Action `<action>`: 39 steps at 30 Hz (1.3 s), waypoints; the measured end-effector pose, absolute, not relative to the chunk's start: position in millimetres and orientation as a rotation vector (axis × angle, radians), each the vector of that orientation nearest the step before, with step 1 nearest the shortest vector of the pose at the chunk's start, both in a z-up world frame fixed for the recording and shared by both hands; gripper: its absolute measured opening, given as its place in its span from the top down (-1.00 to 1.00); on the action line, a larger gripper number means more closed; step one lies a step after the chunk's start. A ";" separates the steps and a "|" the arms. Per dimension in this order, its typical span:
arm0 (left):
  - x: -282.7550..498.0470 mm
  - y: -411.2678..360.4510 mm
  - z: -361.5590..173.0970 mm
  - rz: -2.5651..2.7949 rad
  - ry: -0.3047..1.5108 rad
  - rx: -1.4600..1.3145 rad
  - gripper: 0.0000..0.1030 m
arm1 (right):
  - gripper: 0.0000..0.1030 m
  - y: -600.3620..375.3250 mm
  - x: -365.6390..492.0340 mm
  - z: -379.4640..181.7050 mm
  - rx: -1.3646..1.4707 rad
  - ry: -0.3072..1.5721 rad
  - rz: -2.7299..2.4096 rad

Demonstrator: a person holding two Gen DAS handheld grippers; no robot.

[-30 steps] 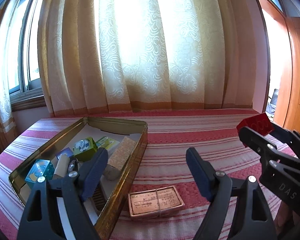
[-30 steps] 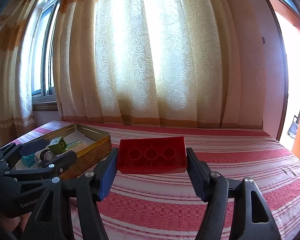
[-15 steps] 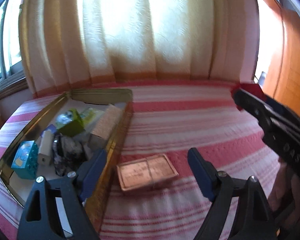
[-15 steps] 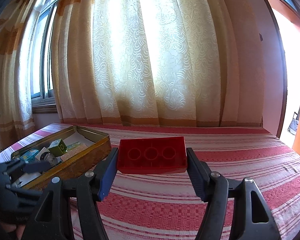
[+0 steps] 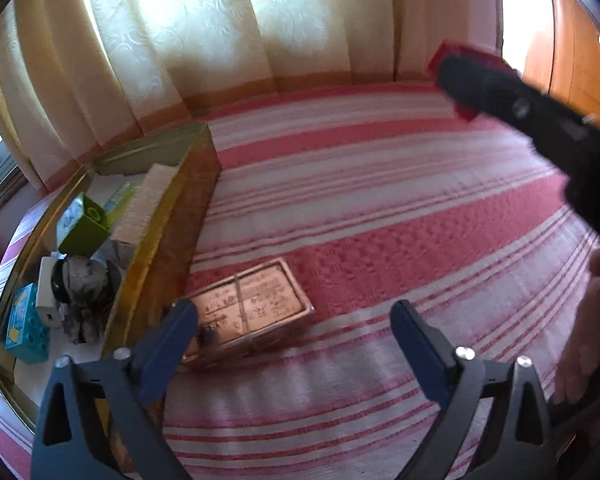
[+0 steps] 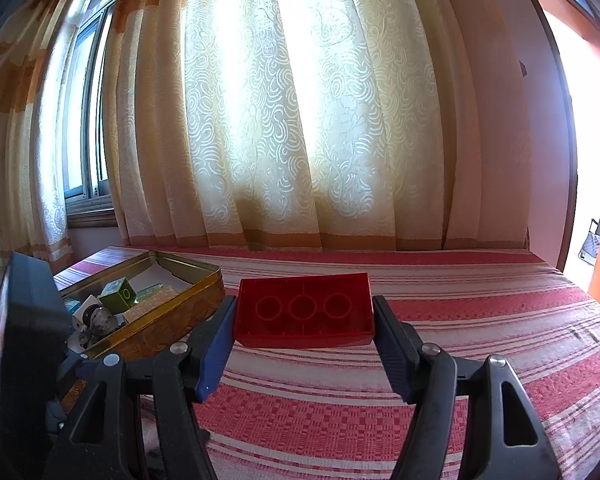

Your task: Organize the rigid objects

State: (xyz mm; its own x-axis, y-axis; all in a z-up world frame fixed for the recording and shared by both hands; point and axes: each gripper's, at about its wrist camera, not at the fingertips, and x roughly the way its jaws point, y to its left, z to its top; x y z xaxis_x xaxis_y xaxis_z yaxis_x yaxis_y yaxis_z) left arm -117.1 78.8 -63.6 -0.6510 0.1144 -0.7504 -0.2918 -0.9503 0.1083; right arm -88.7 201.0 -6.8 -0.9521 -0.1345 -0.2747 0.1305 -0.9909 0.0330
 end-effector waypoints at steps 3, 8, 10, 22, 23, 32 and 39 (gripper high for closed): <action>-119.5 79.1 -63.6 2.669 0.354 -1.205 -0.99 | -0.31 201.4 -88.4 -6.8 0.417 -0.027 -2.977; -116.8 65.1 -55.7 2.702 0.282 -1.154 -0.99 | -0.31 201.6 -87.1 -7.4 0.412 -0.029 -2.972; -118.3 61.3 -56.6 2.700 0.283 -1.153 -0.99 | -0.31 201.8 -86.9 -7.5 0.412 -0.029 -2.971; -130.3 57.6 -58.9 2.710 0.225 -1.173 -0.99 | -0.31 205.6 -86.6 -9.6 0.416 -0.040 -2.960; -127.5 61.8 -59.4 2.689 0.227 -1.173 -0.99 | -0.31 206.1 -86.2 -9.7 0.415 -0.042 -2.960; -142.9 60.9 -70.9 2.615 0.158 -1.344 -0.97 | -0.31 207.1 -86.0 -10.1 0.414 -0.041 -2.960; -145.3 54.7 -68.3 2.639 0.097 -1.329 -0.78 | -0.31 206.3 -86.3 -9.6 0.416 -0.041 -2.959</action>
State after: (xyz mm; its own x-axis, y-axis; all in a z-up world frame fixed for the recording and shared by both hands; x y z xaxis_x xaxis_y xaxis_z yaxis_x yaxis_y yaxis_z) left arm -145.3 54.7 -68.3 -0.5823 0.1352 -0.8017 -0.1938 -0.9807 -0.0246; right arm -86.3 206.3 -9.6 -0.9498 -0.1544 -0.2721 0.1468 -0.9880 0.0481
